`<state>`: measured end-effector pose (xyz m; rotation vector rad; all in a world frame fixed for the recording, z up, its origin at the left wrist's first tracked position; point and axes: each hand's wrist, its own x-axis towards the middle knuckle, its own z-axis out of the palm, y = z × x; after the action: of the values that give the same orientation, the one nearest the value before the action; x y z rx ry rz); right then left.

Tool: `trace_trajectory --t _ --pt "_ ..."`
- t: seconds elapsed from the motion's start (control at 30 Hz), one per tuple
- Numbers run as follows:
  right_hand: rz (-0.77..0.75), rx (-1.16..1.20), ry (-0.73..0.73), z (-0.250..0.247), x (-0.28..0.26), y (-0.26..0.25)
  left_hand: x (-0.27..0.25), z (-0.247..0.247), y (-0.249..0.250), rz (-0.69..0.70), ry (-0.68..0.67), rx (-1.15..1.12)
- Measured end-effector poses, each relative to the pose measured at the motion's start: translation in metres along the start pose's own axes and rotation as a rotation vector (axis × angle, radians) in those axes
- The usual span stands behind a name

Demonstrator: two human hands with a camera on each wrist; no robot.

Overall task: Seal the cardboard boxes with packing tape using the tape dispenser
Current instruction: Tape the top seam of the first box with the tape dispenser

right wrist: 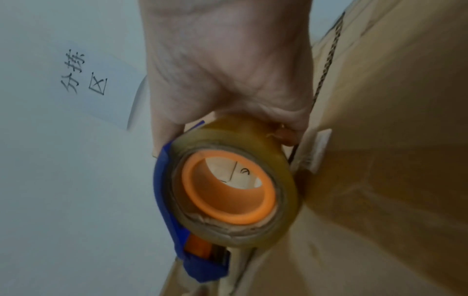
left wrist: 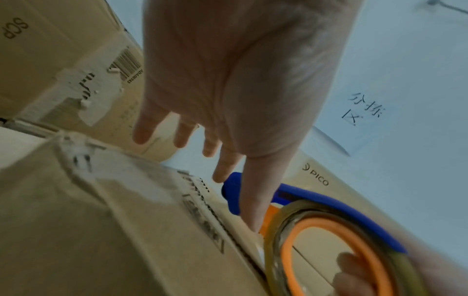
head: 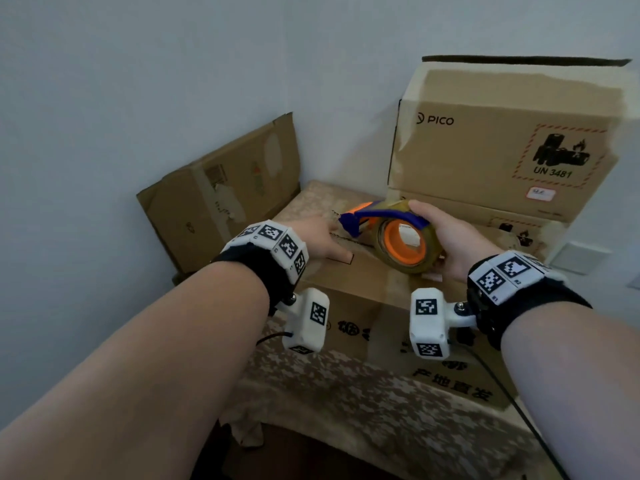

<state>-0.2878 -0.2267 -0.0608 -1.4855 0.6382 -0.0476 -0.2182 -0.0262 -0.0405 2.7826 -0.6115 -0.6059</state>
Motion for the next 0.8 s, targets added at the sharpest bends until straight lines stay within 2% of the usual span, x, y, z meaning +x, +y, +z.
trace_trajectory --t 0.2,0.33,0.47,0.57,0.67,0.73,0.8 --pt "-0.015 -0.024 -0.034 -0.008 0.005 -0.014 0.009 0.010 0.009 0.029 -0.030 0.049" --pt "-0.008 0.124 -0.098 -0.009 0.005 -0.020 0.010 0.011 0.012 -0.003 -0.034 0.084" --pt "-0.055 0.285 -0.076 -0.005 0.007 -0.016 0.006 0.003 0.015 -0.024 -0.078 0.158" --pt "-0.022 0.273 -0.061 -0.006 0.008 -0.010 0.005 -0.004 0.014 -0.032 -0.041 0.106" --pt "0.022 0.218 -0.072 -0.011 0.009 -0.002 0.016 -0.007 0.010 -0.075 0.111 -0.120" --pt "0.030 0.213 -0.088 -0.015 0.008 0.000 0.021 -0.006 0.012 -0.125 0.210 -0.511" --pt "0.033 0.207 -0.102 -0.019 0.008 0.001 0.019 -0.004 0.020 -0.162 0.171 -0.971"
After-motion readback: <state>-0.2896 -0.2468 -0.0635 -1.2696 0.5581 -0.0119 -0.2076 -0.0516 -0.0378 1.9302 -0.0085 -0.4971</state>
